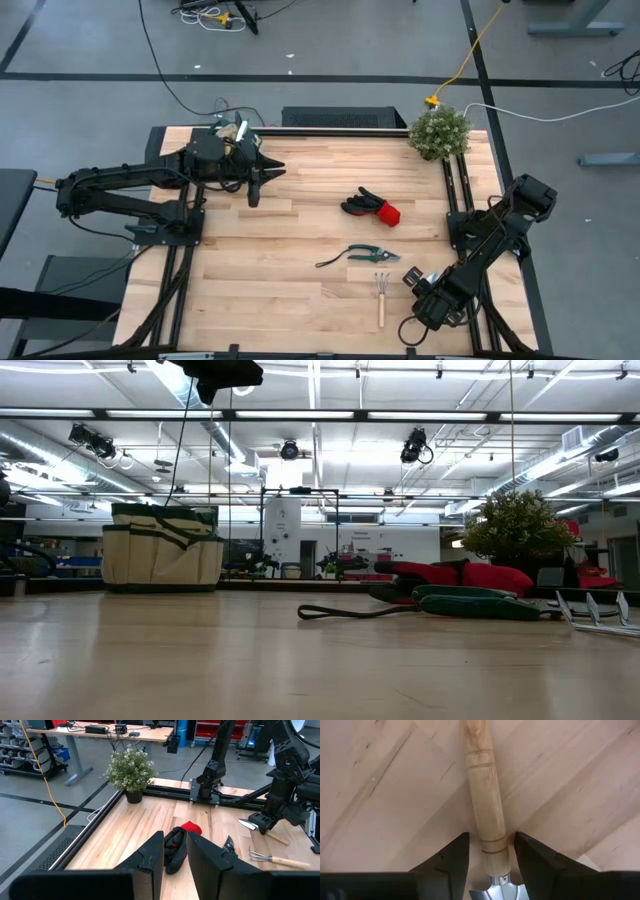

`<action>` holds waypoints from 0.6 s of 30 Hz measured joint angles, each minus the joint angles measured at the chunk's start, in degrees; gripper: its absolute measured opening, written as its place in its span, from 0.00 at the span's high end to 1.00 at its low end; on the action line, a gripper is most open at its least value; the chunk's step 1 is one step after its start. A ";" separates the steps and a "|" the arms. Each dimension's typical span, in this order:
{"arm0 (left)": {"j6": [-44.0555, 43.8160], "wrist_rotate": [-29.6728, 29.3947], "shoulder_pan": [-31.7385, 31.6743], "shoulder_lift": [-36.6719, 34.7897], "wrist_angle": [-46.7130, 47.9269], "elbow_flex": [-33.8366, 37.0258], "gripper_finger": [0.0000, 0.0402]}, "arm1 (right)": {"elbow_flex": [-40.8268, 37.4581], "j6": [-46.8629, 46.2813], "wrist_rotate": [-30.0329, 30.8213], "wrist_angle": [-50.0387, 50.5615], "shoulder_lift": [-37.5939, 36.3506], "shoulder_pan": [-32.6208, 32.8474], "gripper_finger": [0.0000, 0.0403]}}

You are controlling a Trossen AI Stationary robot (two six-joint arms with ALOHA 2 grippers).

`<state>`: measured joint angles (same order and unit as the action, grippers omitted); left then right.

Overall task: Pick & Place Garden tools in Gardening bag
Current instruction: Put the brown trowel into the gardening bag

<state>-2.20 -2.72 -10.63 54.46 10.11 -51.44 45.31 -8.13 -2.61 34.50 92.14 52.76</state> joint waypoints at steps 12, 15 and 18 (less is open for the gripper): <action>0.02 -0.10 0.00 0.02 0.00 0.00 0.78 | -0.12 -0.45 0.02 -0.38 -0.26 -0.07 0.74; 0.04 -0.89 0.00 0.02 0.00 0.00 0.78 | -0.12 -0.45 -0.02 -0.44 -0.26 -0.07 0.78; 0.04 -1.11 -0.02 0.00 0.00 0.00 0.78 | -0.12 -0.42 -0.26 -0.46 -0.26 -0.07 0.80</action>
<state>-2.15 -3.84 -10.65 54.46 10.11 -51.44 45.19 -8.55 -2.88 34.04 91.88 52.69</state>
